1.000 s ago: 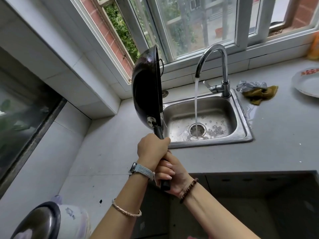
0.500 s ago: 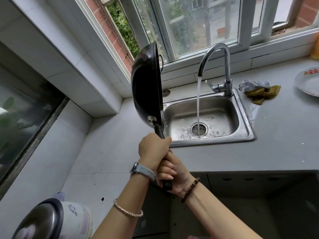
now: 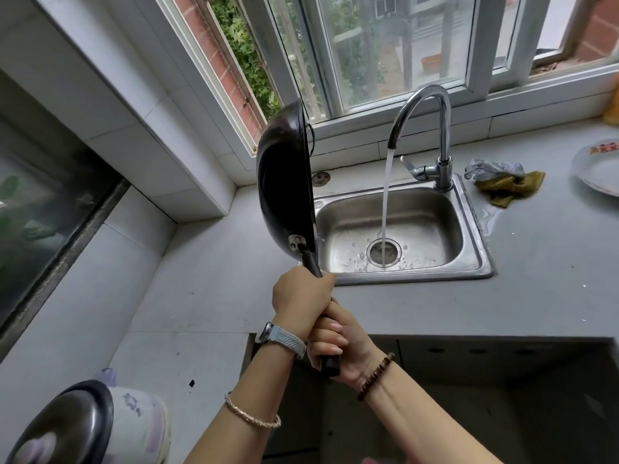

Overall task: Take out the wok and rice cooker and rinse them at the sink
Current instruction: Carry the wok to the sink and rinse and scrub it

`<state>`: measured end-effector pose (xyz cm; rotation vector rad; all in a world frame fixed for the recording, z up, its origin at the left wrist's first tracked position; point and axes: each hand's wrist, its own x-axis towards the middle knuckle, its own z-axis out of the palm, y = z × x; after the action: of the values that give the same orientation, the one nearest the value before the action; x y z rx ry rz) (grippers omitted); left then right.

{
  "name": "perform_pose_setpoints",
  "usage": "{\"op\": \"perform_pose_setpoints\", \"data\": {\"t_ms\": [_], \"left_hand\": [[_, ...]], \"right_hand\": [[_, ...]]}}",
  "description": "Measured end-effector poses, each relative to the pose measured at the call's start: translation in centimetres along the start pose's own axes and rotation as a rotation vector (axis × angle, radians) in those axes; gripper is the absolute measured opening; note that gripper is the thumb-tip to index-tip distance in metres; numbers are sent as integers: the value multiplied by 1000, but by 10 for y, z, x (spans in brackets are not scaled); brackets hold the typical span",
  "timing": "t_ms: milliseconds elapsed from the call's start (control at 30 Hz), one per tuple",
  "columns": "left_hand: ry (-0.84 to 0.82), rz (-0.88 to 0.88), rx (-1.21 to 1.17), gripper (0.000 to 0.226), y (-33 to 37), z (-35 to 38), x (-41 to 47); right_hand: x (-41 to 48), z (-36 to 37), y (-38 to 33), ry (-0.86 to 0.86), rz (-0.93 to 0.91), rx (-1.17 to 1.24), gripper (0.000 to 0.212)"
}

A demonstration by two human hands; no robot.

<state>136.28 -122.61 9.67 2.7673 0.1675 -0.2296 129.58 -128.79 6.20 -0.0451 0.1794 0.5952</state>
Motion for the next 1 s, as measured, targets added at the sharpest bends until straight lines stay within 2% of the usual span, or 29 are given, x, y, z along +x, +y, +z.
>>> {"op": "perform_pose_setpoints", "data": {"t_ms": [67,167,233,367,533,633,700,833,1000], "left_hand": [[20,2,8,32,-5,0,0],[5,-6,-5,33,-10,-2,4],[-23,-11,-24,33,-10,1,7],[-36,-18,3,33,-10,6,11],[-68,-19,-7,31,-13,7,15],[-106,-27,-125,34,-15,10,18],[-170,-40,-304,39,-18,11,20],[-251,-104,-585,33,-27,16,24],[-334,-202,-861,33,-43,13,38]], "right_hand": [[2,-3,4,-29,33,35,51],[9,-4,4,94,34,-17,58],[9,-2,2,131,7,-48,50],[8,-2,0,95,31,61,48],[10,3,1,137,6,-21,40],[10,4,-3,195,1,-76,36],[14,2,-5,254,-4,-168,35],[24,-2,-7,325,-27,-474,25],[48,-1,-9,466,-34,-906,33]]}}
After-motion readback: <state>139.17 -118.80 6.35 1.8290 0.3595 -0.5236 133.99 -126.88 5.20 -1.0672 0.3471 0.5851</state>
